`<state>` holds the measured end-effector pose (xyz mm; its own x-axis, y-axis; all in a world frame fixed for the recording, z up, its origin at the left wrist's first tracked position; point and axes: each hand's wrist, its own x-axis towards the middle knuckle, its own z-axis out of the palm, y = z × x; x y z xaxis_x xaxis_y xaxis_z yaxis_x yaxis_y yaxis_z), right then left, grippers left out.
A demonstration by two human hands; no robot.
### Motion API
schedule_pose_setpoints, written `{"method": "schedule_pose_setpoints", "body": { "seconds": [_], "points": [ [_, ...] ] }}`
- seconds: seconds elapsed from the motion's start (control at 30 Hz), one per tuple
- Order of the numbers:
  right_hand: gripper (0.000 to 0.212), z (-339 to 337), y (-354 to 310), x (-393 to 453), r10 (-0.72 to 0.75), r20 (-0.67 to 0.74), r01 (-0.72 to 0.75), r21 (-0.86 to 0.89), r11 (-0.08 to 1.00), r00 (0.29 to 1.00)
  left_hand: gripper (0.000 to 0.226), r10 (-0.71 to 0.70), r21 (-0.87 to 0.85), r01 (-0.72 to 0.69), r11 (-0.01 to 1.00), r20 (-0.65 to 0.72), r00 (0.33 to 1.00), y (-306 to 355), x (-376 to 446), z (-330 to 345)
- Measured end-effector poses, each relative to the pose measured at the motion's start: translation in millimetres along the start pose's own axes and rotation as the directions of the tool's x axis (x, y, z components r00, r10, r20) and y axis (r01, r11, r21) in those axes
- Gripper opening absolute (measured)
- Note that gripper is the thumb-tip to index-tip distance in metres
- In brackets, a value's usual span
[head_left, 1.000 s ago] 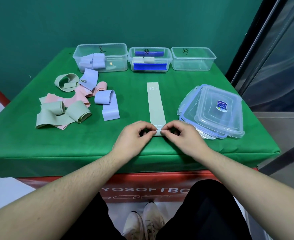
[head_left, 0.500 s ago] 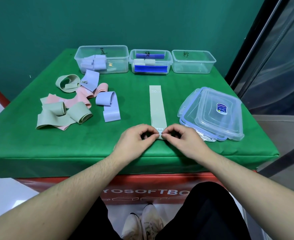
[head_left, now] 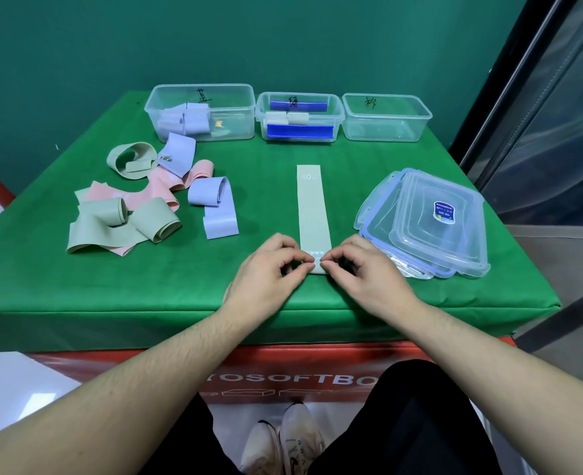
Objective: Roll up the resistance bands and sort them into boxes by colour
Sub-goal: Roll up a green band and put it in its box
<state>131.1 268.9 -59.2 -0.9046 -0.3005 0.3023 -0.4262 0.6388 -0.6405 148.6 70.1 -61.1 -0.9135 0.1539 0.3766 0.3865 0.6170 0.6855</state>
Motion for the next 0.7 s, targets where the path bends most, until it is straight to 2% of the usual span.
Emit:
{"method": "schedule_pose_setpoints", "body": {
  "seconds": [0.13,0.27,0.43,0.5,0.6,0.7],
  "points": [
    [0.006,2,0,0,-0.007,-0.021,0.007,-0.014,1.000,1.000,0.022,0.044,0.086,-0.044,0.995,0.006,0.999,-2,-2,2],
    [0.010,4,4,-1,-0.032,-0.037,0.030,-0.048,0.998,0.999,0.021,0.091,0.154,-0.090,0.984,0.003,0.996,-3,-3,4],
    [0.036,2,3,-4,-0.203,-0.047,0.183,-0.264,0.947,0.978,0.021,0.103,0.185,-0.100,0.978,-0.011,0.995,-3,-4,6],
    [0.038,0,3,-7,-0.257,-0.024,0.235,-0.327,0.915,0.966,0.022,0.102,0.185,-0.098,0.978,-0.010,0.995,-3,-4,5],
    [0.038,-1,4,-11,-0.266,-0.001,0.245,-0.381,0.892,0.964,0.021,0.110,0.198,-0.107,0.974,-0.005,0.994,-3,-4,6],
    [0.039,1,7,-10,-0.250,0.020,0.240,-0.363,0.900,0.968,0.021,0.111,0.212,-0.109,0.971,0.003,0.994,-3,-4,6]
  ]
}}
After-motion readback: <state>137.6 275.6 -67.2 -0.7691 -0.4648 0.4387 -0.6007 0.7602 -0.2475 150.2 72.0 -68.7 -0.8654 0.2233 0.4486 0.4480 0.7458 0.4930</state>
